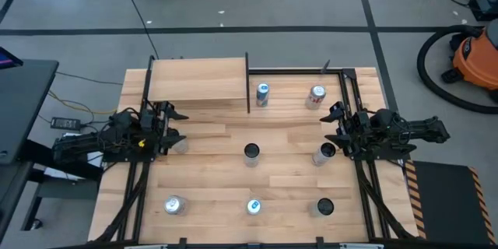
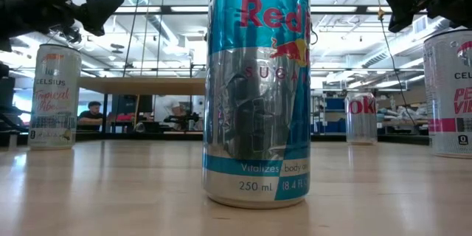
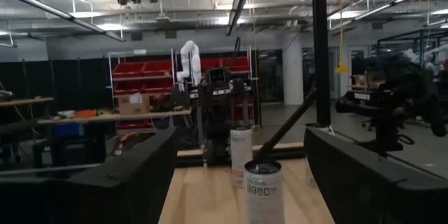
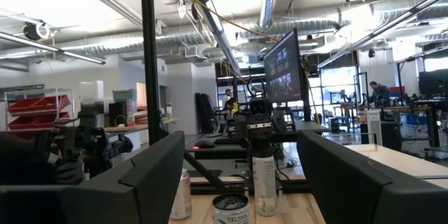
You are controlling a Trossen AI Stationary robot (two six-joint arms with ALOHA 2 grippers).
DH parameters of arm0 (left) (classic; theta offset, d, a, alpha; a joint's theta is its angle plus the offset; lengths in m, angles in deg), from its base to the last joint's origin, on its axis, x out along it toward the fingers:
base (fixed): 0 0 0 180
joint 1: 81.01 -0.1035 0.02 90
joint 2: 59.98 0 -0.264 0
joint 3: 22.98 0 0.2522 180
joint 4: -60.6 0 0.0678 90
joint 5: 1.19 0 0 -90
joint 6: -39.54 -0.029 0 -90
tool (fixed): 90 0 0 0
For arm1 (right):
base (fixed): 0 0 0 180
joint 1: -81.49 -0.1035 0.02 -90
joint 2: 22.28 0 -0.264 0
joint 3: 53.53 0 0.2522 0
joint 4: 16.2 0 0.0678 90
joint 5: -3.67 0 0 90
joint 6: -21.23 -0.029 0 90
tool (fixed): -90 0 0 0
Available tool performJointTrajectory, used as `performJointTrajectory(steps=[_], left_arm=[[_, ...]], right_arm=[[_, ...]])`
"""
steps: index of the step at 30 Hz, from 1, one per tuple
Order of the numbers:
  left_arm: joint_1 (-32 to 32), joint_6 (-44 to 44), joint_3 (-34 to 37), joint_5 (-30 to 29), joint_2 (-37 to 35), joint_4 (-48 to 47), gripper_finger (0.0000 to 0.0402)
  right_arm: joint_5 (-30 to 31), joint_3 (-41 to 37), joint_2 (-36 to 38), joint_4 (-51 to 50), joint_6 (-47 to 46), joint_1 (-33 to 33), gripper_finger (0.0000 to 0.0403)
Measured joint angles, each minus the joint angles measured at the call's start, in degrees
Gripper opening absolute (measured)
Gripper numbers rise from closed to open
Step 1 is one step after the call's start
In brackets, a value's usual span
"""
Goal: Place canned beverage on shelf
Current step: Put the left white-yellow can on the shelf
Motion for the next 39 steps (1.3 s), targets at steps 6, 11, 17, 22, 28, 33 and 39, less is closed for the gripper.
performJointTrajectory(steps=[6, 11, 17, 22, 28, 33, 39], left_arm=[[0.00, -0.01, -2.65, -0.06, 1.33, -1.44, 0.0318], [0.00, 0.14, -9.38, -0.07, 7.82, -5.13, 0.0318], [0.00, 0.42, -18.31, -0.33, 20.39, -7.85, 0.0318], [0.00, 0.40, -25.92, -4.68, 30.57, -7.57, 0.0318], [0.00, -0.02, -33.92, -5.96, 42.29, -7.65, 0.0318], [-0.63, -0.41, -40.51, -5.97, 50.83, -7.76, 0.0318], [-2.35, -1.23, -48.70, -5.97, 58.15, -11.55, 0.0318]], right_arm=[[-0.01, -0.02, 0.01, 0.00, 0.01, 0.00, 0.0285], [0.00, -0.02, 0.01, 0.00, 0.00, 0.00, 0.0285], [-0.01, 0.00, 0.00, 0.00, 0.01, -0.01, 0.0285], [0.00, -0.02, 0.01, 0.00, 0.00, 0.00, 0.0285], [-0.02, -0.01, 0.01, 0.00, 0.00, 0.00, 0.0285], [0.00, -0.02, 0.01, 0.00, 0.01, -0.01, 0.0285], [0.00, 0.01, 0.01, -0.01, 0.01, 0.00, 0.0285]])
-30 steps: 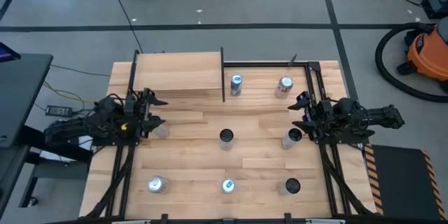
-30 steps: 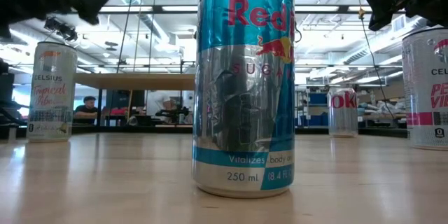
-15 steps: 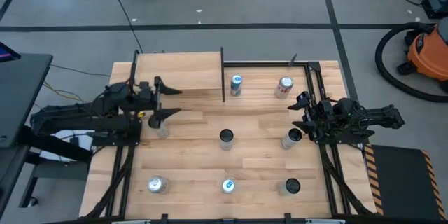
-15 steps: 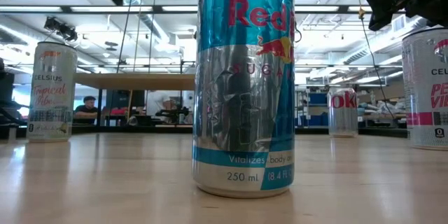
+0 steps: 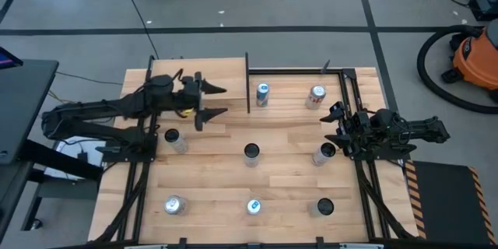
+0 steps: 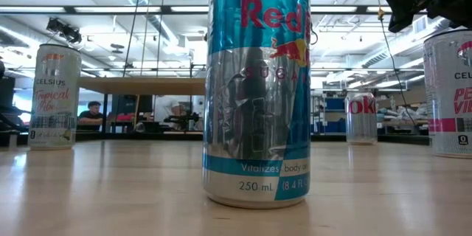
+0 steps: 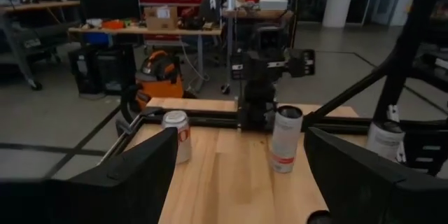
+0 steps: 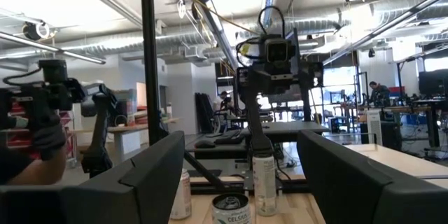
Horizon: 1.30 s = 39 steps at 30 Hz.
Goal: Place canned beverage on shelf
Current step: Put the left white-yellow can on the shelf
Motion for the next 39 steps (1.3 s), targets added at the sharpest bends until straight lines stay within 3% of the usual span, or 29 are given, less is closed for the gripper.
performJointTrajectory(steps=[9, 15, 31, 39], left_arm=[[-3.22, -4.92, -14.04, 0.02, 11.24, -10.07, 0.0318], [-5.31, -5.28, -19.29, 0.03, 17.27, -10.89, 0.0318], [-7.77, -7.37, -20.46, 0.25, 31.02, 0.38, 0.0318], [-8.08, -8.46, -20.44, 0.28, 32.34, 1.90, 0.0318]], right_arm=[[-0.02, -0.02, 0.00, 0.01, -0.01, 0.00, 0.0285], [0.00, 0.00, -0.01, 0.00, -0.01, -0.02, 0.0285], [0.00, -0.02, 0.00, -0.01, 0.01, 0.00, 0.0285], [0.00, -0.02, 0.00, -0.03, -0.01, -0.01, 0.0285]])
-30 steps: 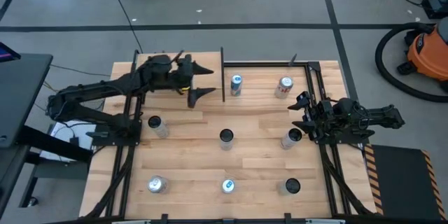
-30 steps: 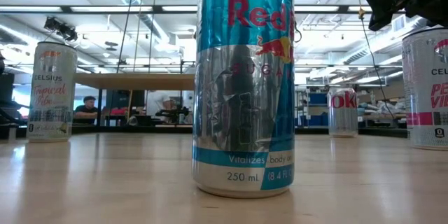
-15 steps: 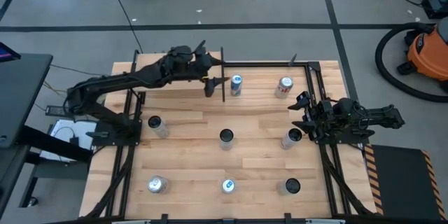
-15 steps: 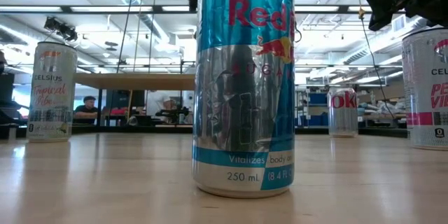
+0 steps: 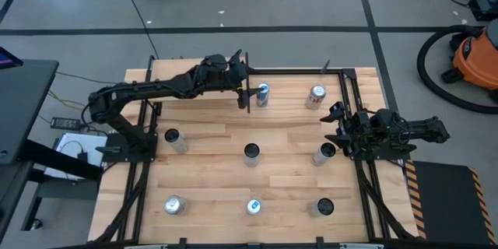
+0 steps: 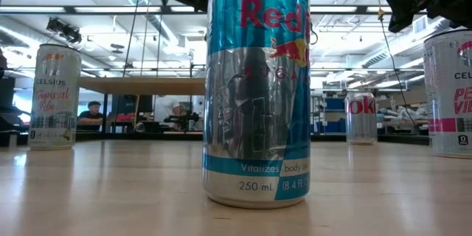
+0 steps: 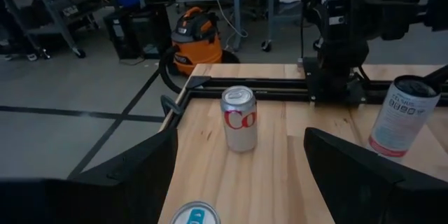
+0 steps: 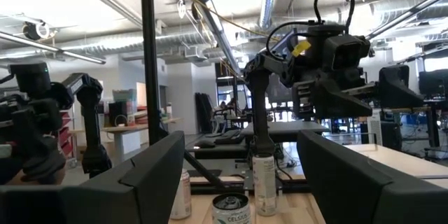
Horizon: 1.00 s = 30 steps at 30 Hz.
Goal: Place canned beverage on shelf
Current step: Put the left white-yellow can on the shelf
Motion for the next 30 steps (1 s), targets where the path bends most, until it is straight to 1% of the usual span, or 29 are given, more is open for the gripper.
performJointTrajectory(steps=[7, 15, 20, 22, 28, 30], left_arm=[[-0.71, -0.78, -0.81, 0.01, 0.02, -0.33, 0.0318], [-1.70, -0.85, -10.68, 0.00, -0.02, -9.22, 0.0318], [-2.22, -2.17, -14.25, 0.06, -0.07, -15.17, 0.0318], [-2.33, -2.31, -15.16, 0.04, -0.04, -17.36, 0.0318], [-2.33, -2.03, -15.47, 0.01, -0.15, -19.10, 0.0318], [-2.21, -2.14, -15.47, 0.03, -0.58, -21.56, 0.0318]], right_arm=[[0.00, 0.01, 0.00, 0.00, 0.01, 0.01, 0.0285], [0.00, 0.01, 0.00, 0.02, 0.00, 0.00, 0.0285], [0.00, 0.01, 0.00, 0.01, 0.00, 0.01, 0.0285], [0.00, 0.00, 0.00, 0.02, 0.02, -0.01, 0.0285], [0.00, 0.02, -0.01, 0.02, 0.01, 0.01, 0.0285], [0.00, 0.01, 0.00, 0.00, 0.00, 0.01, 0.0285]])
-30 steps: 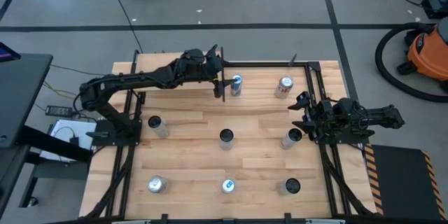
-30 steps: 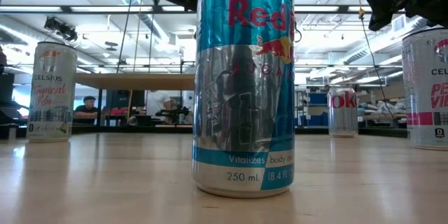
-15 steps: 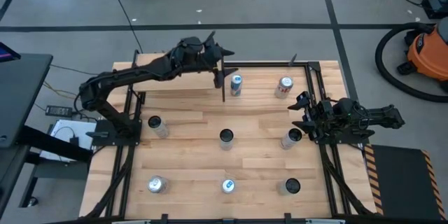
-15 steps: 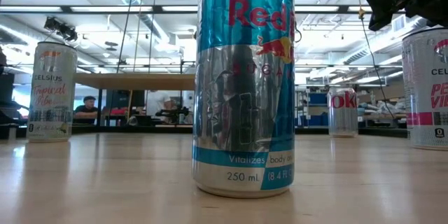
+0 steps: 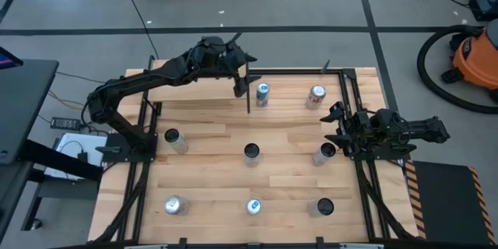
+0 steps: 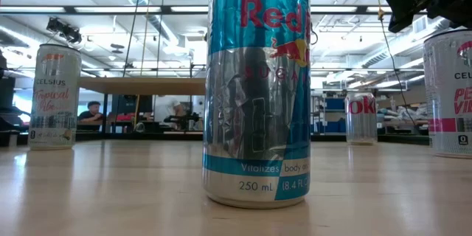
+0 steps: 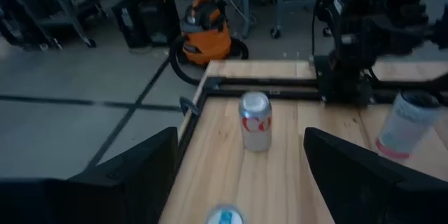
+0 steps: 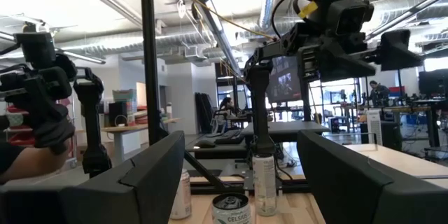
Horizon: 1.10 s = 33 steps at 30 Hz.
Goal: Place canned beverage on shelf
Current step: Put the left white-yellow can on the shelf
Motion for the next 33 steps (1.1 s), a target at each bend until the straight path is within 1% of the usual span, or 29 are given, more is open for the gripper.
performJointTrajectory(steps=[4, 6, 10, 16, 21, 28, 33], left_arm=[[0.08, -0.09, 0.00, -0.02, -1.82, -4.64, 0.0318], [0.09, 0.17, 0.00, -0.02, -3.31, -8.62, 0.0318], [0.65, 3.45, 0.00, 0.11, -6.52, -16.04, 0.0318], [2.51, 7.82, 0.02, 0.31, -10.71, -29.97, 0.0318], [5.56, 10.94, 0.02, 0.25, -12.44, -40.08, 0.0318], [11.32, 14.71, 0.03, -0.80, -12.43, -53.55, 0.0318], [14.14, 17.80, 0.04, -2.08, -12.43, -59.31, 0.0318]], right_arm=[[0.00, -0.01, 0.00, 0.02, 0.00, 0.00, 0.0285], [0.00, 0.01, 0.00, 0.02, 0.00, 0.00, 0.0285], [0.00, 0.01, 0.00, 0.03, 0.00, -0.01, 0.0285], [0.00, -0.01, 0.00, 0.02, 0.00, 0.00, 0.0285], [0.00, 0.00, -0.01, 0.03, 0.01, -0.01, 0.0285], [0.00, 0.00, -0.01, 0.03, 0.01, -0.01, 0.0285], [0.00, -0.01, 0.00, 0.00, 0.00, -0.02, 0.0285]])
